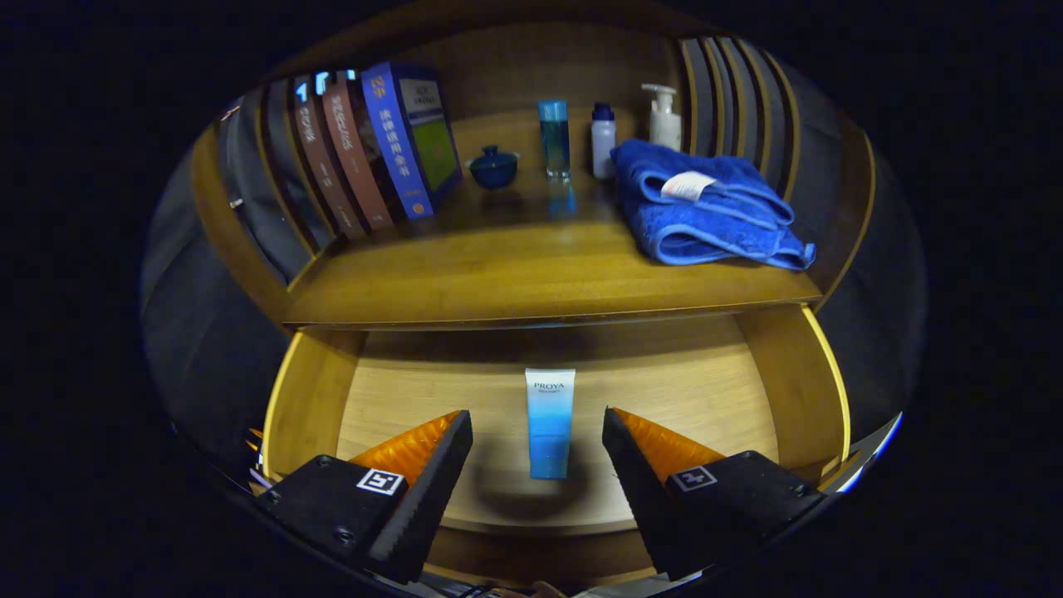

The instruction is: Pull open the drawer, take out the items inside it, and place them on the countertop above the cabinet.

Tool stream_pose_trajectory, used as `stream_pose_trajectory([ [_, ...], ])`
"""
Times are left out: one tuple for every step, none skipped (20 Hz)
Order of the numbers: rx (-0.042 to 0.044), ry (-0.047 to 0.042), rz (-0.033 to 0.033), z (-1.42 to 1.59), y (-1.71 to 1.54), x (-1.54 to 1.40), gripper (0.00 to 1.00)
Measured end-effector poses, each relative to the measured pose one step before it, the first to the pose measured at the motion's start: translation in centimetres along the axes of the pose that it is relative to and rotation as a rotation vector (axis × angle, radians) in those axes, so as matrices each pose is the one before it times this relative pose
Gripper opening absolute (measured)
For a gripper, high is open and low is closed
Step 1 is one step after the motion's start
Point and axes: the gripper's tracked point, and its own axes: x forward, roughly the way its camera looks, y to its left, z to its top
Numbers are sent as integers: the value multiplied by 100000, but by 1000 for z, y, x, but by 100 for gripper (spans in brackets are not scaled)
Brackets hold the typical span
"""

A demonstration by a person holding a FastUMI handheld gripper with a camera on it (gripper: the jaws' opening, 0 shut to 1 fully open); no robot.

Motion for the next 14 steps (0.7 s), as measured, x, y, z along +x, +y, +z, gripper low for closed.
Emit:
stream_pose_trajectory([
  [39, 2650, -647, -119, -67, 831, 100],
  [-294, 3134, -727, -297, -36, 836, 100],
  [-394, 4007, -1319, -453, -196, 731, 100],
  [37, 3704, -635, -358, -86, 570, 100],
  [393, 3237, -68, -276, 4, 603, 100],
  [224, 3459, -961, -321, -207, 482, 100],
  [292, 3415, -1374, -269, -356, 426, 100],
  [171, 2903, -862, -170, 23, 434, 100],
  [-358, 2985, -985, -206, -116, 345, 100],
  [-374, 2087, -518, -158, 20, 350, 100],
  [-649, 1316, -484, -11, -50, 249, 100],
  [-792, 1123, -353, 77, 220, 202, 100],
  [-356, 851, 105, 28, 165, 291, 94],
  [-28, 753, -42, 98, -49, -46, 88],
])
